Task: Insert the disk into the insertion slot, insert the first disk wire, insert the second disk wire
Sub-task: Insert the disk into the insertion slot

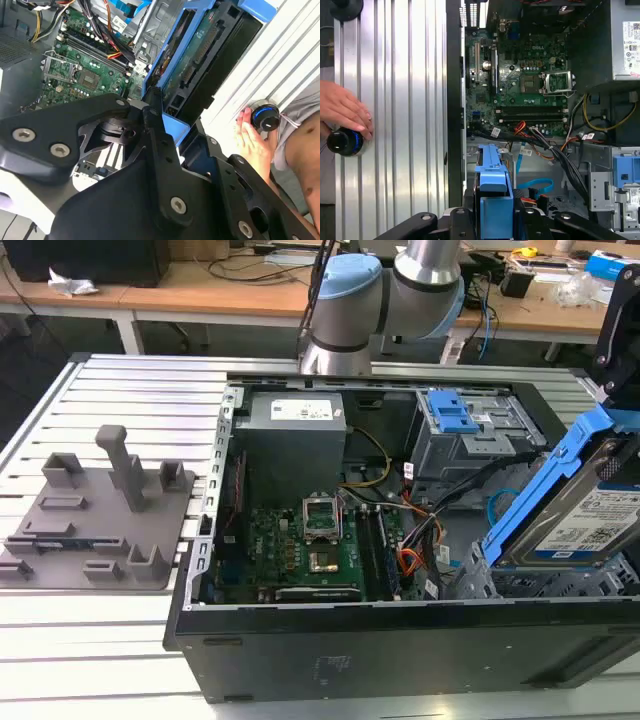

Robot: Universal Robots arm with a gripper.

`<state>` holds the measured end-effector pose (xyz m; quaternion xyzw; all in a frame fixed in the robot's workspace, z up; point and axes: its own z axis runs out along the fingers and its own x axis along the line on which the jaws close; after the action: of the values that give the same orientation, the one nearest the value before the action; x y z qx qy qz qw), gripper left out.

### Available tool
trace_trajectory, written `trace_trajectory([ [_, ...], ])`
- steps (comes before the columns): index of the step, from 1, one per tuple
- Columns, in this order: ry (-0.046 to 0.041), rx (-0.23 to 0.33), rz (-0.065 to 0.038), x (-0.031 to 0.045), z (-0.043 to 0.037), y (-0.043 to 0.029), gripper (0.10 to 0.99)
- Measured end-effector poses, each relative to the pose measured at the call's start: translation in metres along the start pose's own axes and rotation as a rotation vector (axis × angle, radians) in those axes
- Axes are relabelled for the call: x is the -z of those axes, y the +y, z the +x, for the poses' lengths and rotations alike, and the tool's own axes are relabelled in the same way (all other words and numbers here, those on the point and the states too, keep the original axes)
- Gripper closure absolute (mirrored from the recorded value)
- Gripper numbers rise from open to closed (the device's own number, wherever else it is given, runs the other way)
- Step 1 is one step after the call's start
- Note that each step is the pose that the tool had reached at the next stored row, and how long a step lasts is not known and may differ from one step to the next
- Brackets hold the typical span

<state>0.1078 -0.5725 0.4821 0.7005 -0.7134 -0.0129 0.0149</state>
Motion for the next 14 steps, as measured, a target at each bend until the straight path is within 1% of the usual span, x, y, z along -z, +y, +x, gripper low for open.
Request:
trace_trajectory([
  [14, 0.0, 0.0, 0.0, 0.0, 0.0, 0.0, 0.722],
])
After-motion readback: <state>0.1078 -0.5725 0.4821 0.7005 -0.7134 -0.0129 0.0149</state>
